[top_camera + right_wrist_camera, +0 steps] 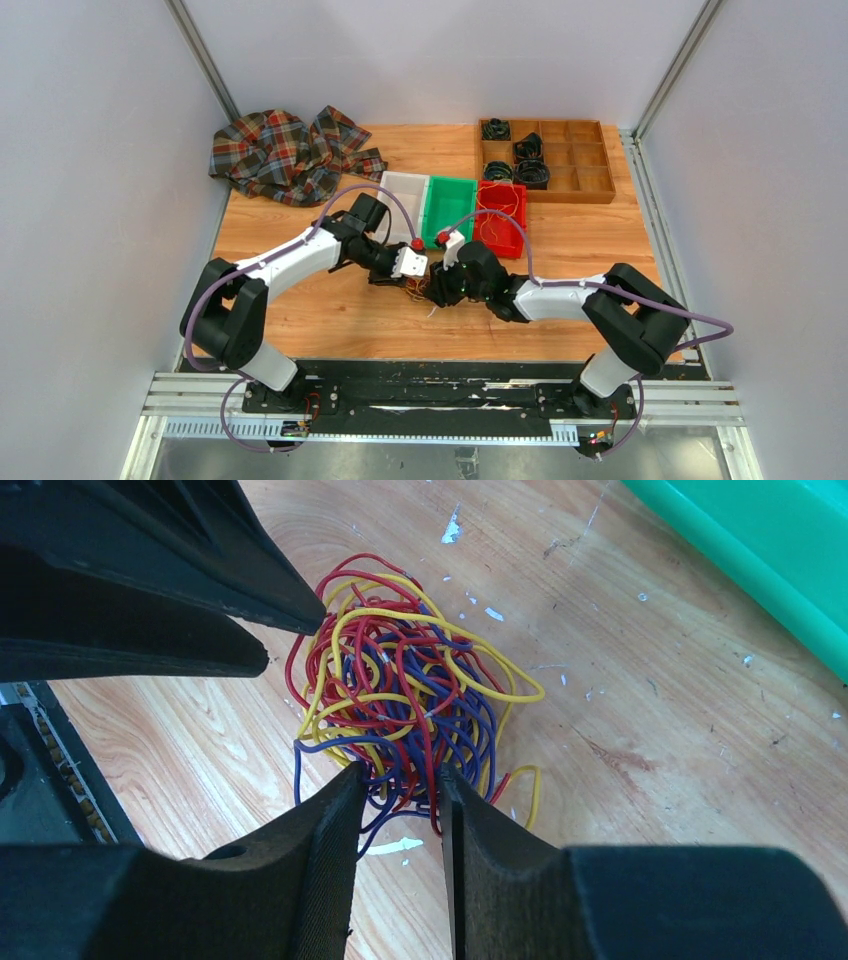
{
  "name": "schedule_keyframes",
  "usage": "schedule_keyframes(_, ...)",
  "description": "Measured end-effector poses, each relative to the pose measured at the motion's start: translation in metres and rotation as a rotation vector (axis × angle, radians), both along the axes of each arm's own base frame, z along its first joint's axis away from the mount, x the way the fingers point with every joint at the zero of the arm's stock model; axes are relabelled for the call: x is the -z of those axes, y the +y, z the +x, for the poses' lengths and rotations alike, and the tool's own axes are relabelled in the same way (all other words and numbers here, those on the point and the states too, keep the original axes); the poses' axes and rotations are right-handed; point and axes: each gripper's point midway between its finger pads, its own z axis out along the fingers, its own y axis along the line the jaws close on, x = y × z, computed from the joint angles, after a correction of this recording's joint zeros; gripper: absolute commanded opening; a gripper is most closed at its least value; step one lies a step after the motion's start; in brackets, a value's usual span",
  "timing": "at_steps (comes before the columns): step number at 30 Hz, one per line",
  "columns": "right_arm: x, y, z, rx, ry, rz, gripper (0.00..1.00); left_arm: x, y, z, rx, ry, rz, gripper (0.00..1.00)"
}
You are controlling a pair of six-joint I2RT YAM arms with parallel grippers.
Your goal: Untangle the cables
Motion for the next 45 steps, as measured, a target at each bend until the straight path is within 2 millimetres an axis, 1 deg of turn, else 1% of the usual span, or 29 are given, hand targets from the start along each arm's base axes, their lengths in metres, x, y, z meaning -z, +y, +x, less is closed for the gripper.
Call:
schedule_keyframes(3,0.0,0.0,0.0,0.002,0.003,0.008,0.33,0.002,-0.001,0.001,-0.003,-0.013,0.01,0.23)
schedule_keyframes(5,0.0,-0.001,0.0,0.0,0.004,0.013,0.33,0.002,-0.003,0.004,-0.014,-0.027,0.009,0.14)
schedule_keyframes(7,0.001,-0.001,-0.001,-0.005,0.008,0.015,0.34,0.002,-0.005,0.008,-0.029,-0.039,0.005,0.03)
schedule_keyframes(8,0.001,-0.001,-0.001,-0.003,0.009,0.015,0.34,0.002,-0.006,0.011,-0.037,-0.048,0.004,0.01)
schedule_keyframes(12,0.002,-0.005,0.001,0.0,0.015,0.02,0.34,0.002,-0.004,0.014,-0.074,-0.051,0.021,0.01)
schedule_keyframes(14,0.003,-0.008,0.002,0.006,0.02,0.024,0.34,0.001,0.0,0.012,-0.092,-0.042,0.042,0.01)
schedule_keyframes(16,0.005,-0.012,0.004,0.013,0.026,0.025,0.34,-0.005,0.006,0.009,-0.112,-0.029,0.064,0.01)
schedule_keyframes(17,0.005,-0.013,0.004,0.015,0.028,0.027,0.34,-0.01,0.008,0.007,-0.127,-0.024,0.07,0.01)
schedule_keyframes(19,0.006,-0.016,0.006,0.02,0.033,0.029,0.35,-0.028,0.012,0.005,-0.159,-0.02,0.075,0.01)
schedule_keyframes(24,0.004,-0.017,0.004,0.012,0.034,0.034,0.39,-0.084,0.018,-0.003,-0.235,-0.036,0.031,0.01)
schedule_keyframes(27,-0.001,-0.017,0.002,0.009,0.029,0.04,0.43,-0.11,0.022,-0.012,-0.283,-0.027,-0.003,0.01)
schedule_keyframes(29,-0.01,-0.019,0.003,0.013,0.012,0.049,0.48,-0.122,0.024,-0.017,-0.319,-0.01,-0.018,0.01)
schedule_keyframes(30,-0.018,-0.02,0.003,0.015,-0.002,0.061,0.51,-0.126,0.025,-0.018,-0.336,0.0,-0.024,0.01)
schedule_keyframes(31,-0.029,-0.021,0.004,0.022,-0.029,0.08,0.53,-0.129,0.026,-0.019,-0.355,0.01,-0.028,0.01)
schedule_keyframes(35,-0.096,-0.025,0.007,0.051,-0.192,0.196,0.56,-0.133,0.03,-0.023,-0.442,0.059,-0.03,0.01)
schedule_keyframes(36,-0.114,-0.024,0.006,0.052,-0.239,0.226,0.56,-0.133,0.031,-0.024,-0.467,0.076,-0.029,0.01)
schedule_keyframes(38,-0.139,-0.018,-0.001,0.027,-0.306,0.269,0.56,-0.134,0.033,-0.027,-0.512,0.109,-0.03,0.01)
schedule_keyframes(40,-0.153,-0.011,-0.009,-0.004,-0.347,0.29,0.56,-0.135,0.035,-0.029,-0.558,0.139,-0.034,0.01)
schedule_keyframes(41,-0.156,-0.009,-0.012,-0.018,-0.36,0.293,0.56,-0.136,0.035,-0.03,-0.584,0.157,-0.038,0.01)
schedule_keyframes(45,-0.156,0.003,-0.022,-0.07,-0.404,0.283,0.56,-0.139,0.035,-0.035,-0.648,0.215,-0.054,0.01)
